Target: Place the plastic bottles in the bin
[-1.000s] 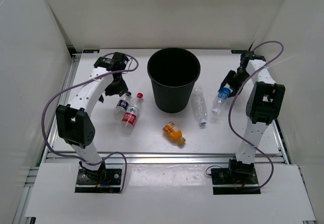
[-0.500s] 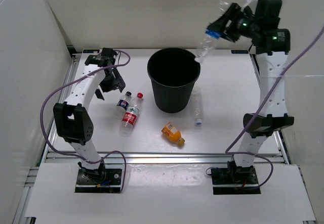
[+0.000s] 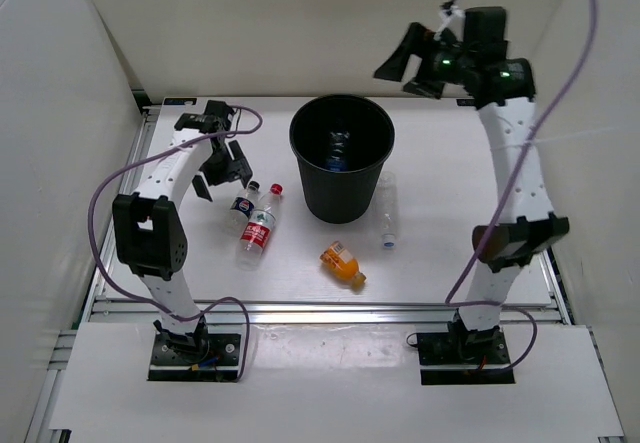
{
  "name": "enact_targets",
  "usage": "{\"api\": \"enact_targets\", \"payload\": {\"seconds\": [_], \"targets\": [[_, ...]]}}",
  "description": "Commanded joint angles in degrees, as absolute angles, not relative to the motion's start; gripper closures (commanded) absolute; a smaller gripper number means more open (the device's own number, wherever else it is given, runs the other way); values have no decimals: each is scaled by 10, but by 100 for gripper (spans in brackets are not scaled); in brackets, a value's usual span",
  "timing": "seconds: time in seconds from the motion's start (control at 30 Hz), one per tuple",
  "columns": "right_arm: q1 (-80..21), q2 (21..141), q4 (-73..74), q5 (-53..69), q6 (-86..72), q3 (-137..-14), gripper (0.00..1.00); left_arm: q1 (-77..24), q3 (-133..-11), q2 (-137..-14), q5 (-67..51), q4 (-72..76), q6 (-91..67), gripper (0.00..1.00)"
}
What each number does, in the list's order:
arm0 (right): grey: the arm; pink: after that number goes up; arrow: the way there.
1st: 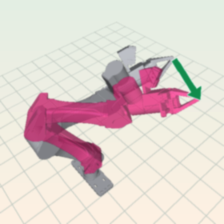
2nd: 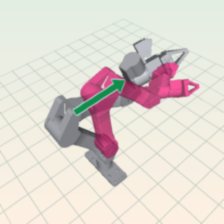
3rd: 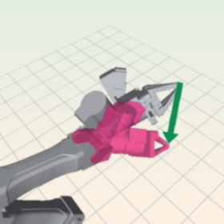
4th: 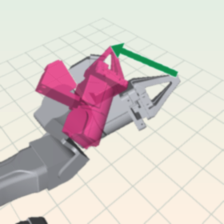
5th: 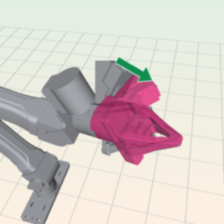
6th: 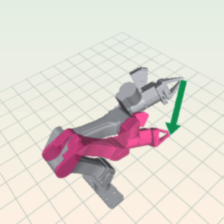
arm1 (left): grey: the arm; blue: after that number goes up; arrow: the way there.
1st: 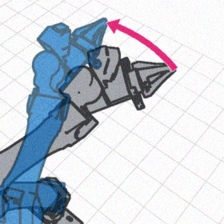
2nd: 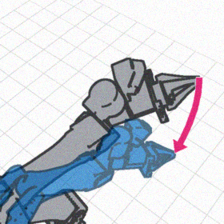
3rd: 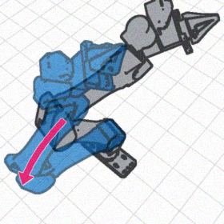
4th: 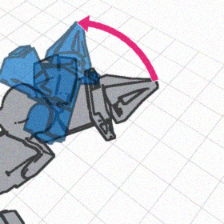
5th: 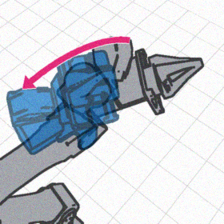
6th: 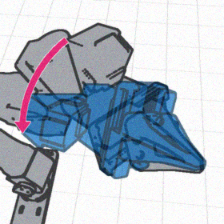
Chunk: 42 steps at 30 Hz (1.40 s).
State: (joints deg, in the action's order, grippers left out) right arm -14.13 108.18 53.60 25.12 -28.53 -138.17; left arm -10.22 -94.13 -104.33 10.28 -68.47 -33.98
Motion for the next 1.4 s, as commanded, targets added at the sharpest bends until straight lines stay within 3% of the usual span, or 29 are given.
{"api": "enact_targets", "payload": {"seconds": [0.0, 0.3, 0.6, 0.73, 0.77, 0.8, 0.93, 1.13, 1.27, 1.37], "targets": [[-53, 985, 520, 225, -288, -1339, 0, -100, -899, -1012, 73, -635, -302, 0], [-17, 939, 549, 290, -288, -1276, 0, -112, -790, -1017, 91, -520, -230, 0], [-11, 939, 598, 307, -282, -1314, 0, -105, -817, -1094, -1, -461, -185, 0], [-11, 939, 598, 312, -282, -1314, 0, -99, -824, -1125, -18, -451, -172, 18], [-11, 933, 604, 312, -282, -1314, 0, -99, -824, -1134, -18, -451, -172, 33], [-11, 933, 604, 312, -282, -1314, 0, -99, -824, -1140, -24, -451, -167, 39], [-6, 928, 604, 312, -282, -1308, 0, -86, -844, -1129, -18, -456, -177, 55], [-6, 923, 604, 312, -282, -1288, 0, -86, -962, -1044, 17, -528, -290, 61], [-6, 923, 604, 312, -282, -1264, 0, -101, -1011, -1013, -36, -510, -325, 56], [-6, 923, 604, 312, -277, -1243, 0, -117, -1121, -1042, -58, -522, -332, 55]]}}
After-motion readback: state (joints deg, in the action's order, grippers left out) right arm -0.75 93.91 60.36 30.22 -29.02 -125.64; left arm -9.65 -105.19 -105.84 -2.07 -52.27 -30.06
